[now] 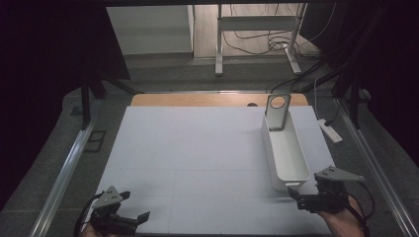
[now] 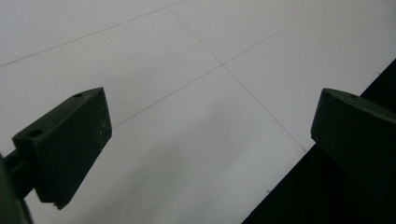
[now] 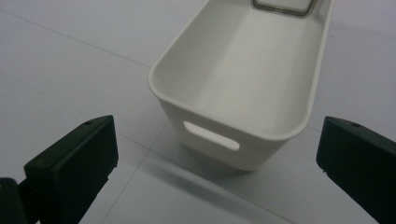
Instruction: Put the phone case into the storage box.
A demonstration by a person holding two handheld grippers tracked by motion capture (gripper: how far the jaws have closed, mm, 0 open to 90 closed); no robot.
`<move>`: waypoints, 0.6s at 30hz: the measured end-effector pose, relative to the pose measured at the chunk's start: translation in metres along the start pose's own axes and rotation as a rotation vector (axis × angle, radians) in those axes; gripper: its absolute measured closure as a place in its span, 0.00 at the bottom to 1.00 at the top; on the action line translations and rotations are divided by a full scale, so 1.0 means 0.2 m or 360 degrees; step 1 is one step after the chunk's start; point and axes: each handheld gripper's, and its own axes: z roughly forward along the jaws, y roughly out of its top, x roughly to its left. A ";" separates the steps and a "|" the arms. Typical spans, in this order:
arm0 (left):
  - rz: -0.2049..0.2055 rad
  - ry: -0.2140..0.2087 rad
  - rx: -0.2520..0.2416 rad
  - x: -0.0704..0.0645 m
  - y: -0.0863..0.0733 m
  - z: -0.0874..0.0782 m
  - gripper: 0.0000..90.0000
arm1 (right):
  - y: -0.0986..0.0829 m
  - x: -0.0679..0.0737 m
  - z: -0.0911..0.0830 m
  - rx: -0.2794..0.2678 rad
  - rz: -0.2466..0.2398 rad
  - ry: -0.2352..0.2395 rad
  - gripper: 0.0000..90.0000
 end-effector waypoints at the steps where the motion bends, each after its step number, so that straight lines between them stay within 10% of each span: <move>1: 0.0000 -0.0002 -0.0002 0.00 0.00 0.00 0.00 | -0.01 0.01 0.00 -0.0001 -0.0009 -0.0005 0.00; 18: -0.0023 -0.0006 -0.0024 0.01 -0.01 -0.02 0.00 | -0.14 0.06 -0.01 -0.0014 -0.0019 -0.0007 0.00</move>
